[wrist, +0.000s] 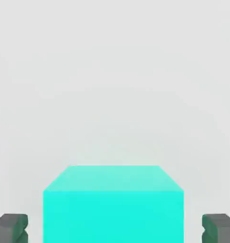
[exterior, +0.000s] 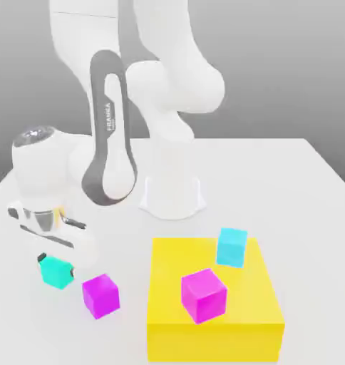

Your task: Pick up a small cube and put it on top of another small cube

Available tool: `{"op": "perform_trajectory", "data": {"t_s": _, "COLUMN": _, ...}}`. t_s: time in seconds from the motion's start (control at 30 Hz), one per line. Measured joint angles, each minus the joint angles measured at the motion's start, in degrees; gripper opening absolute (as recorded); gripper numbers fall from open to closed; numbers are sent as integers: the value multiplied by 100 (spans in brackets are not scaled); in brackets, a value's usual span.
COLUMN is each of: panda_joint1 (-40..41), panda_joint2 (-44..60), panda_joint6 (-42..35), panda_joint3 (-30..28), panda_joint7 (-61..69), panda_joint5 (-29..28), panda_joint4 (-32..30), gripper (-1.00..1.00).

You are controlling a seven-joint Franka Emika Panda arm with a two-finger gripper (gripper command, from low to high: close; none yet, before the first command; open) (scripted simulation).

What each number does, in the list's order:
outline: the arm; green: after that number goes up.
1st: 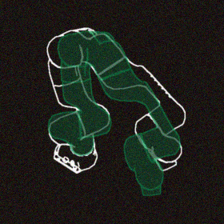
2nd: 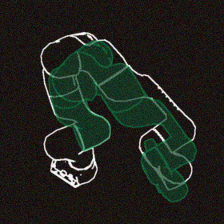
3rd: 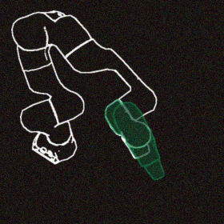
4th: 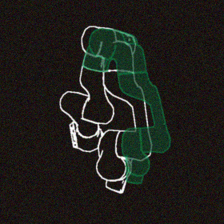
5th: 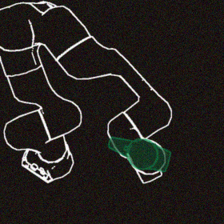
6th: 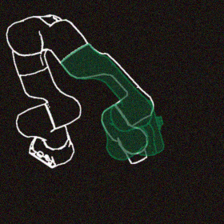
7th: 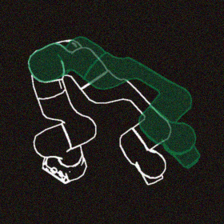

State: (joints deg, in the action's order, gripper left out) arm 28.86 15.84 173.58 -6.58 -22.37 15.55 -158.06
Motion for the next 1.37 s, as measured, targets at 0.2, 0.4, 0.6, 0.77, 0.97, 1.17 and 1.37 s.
{"op": "perform_trajectory", "data": {"t_s": 0.2, "panda_joint1": -181, "panda_joint2": -266, "panda_joint6": -213, "panda_joint3": -230, "panda_joint7": -164, "panda_joint5": -213, "panda_joint4": -59, "gripper": -100}}
{"op": "perform_trajectory", "data": {"t_s": 0.4, "panda_joint1": -521, "panda_joint2": -1353, "panda_joint6": -1135, "panda_joint3": -598, "panda_joint7": -1229, "panda_joint5": -1326, "panda_joint4": -190, "gripper": -100}}
{"op": "perform_trajectory", "data": {"t_s": 0.6, "panda_joint1": -1292, "panda_joint2": -1707, "panda_joint6": -1925, "panda_joint3": -241, "panda_joint7": -2797, "panda_joint5": -1405, "panda_joint4": 284, "gripper": -100}}
{"op": "perform_trajectory", "data": {"t_s": 0.77, "panda_joint1": -1940, "panda_joint2": -1942, "panda_joint6": -2570, "panda_joint3": 120, "panda_joint7": -4147, "panda_joint5": -1421, "panda_joint4": 715, "gripper": -100}}
{"op": "perform_trajectory", "data": {"t_s": 0.97, "panda_joint1": -2513, "panda_joint2": -2189, "panda_joint6": -3342, "panda_joint3": 689, "panda_joint7": -5766, "panda_joint5": -1427, "panda_joint4": 1232, "gripper": -100}}
{"op": "perform_trajectory", "data": {"t_s": 1.17, "panda_joint1": -2901, "panda_joint2": -2088, "panda_joint6": -3581, "panda_joint3": 1196, "panda_joint7": -7033, "panda_joint5": -1483, "panda_joint4": 1536, "gripper": -100}}
{"op": "perform_trajectory", "data": {"t_s": 1.37, "panda_joint1": -2959, "panda_joint2": -1641, "panda_joint6": -2997, "panda_joint3": 1197, "panda_joint7": -7130, "panda_joint5": -1541, "panda_joint4": 1398, "gripper": 100}}
